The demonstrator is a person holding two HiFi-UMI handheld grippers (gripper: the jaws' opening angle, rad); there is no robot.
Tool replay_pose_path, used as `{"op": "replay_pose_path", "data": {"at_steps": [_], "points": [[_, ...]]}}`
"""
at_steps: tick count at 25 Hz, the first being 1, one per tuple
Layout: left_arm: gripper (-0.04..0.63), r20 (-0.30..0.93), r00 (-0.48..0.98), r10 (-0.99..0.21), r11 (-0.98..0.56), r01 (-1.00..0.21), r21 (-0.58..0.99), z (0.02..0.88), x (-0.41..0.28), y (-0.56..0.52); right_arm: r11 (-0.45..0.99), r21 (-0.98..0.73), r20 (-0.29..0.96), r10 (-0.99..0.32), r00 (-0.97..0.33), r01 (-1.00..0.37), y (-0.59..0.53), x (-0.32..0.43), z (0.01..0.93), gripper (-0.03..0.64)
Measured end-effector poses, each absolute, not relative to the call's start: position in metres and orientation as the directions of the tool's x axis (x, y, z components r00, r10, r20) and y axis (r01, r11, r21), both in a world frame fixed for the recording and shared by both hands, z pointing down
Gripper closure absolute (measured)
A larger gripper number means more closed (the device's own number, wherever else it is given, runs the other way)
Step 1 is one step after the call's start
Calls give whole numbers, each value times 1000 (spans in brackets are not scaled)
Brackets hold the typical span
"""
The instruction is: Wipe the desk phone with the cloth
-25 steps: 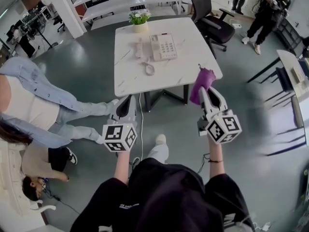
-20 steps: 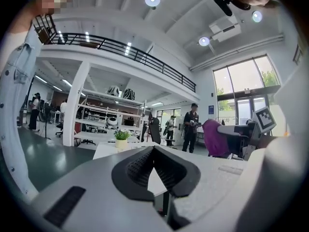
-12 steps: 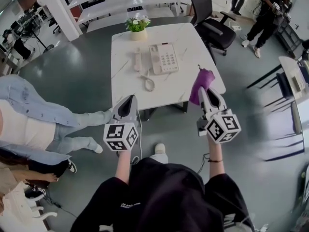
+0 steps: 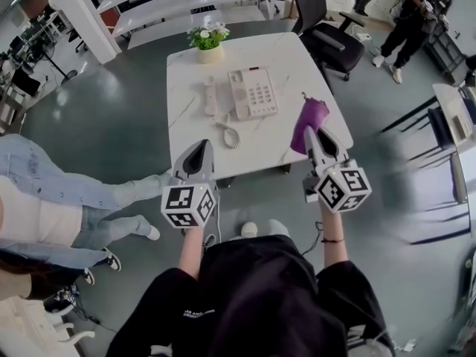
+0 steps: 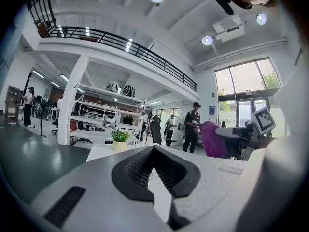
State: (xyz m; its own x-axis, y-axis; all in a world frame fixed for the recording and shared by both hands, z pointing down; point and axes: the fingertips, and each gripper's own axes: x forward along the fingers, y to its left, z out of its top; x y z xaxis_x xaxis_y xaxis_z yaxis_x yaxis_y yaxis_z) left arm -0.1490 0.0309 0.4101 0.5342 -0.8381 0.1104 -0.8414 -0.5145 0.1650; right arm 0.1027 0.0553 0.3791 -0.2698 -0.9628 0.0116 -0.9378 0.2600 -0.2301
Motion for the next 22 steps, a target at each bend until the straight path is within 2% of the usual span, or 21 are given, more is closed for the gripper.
{"op": "replay_pose_path", "data": {"at_steps": [11,22], "points": [[597,169,510,-843,-475,-855,208,433,-147,5,257,-251,53,-959,-279,-933,13,108,392,583],[597,194,426,-884,-385,-897,217,444,-132,-64,367,-243,62,-918,-392,-898,-93,117,399,583]]}}
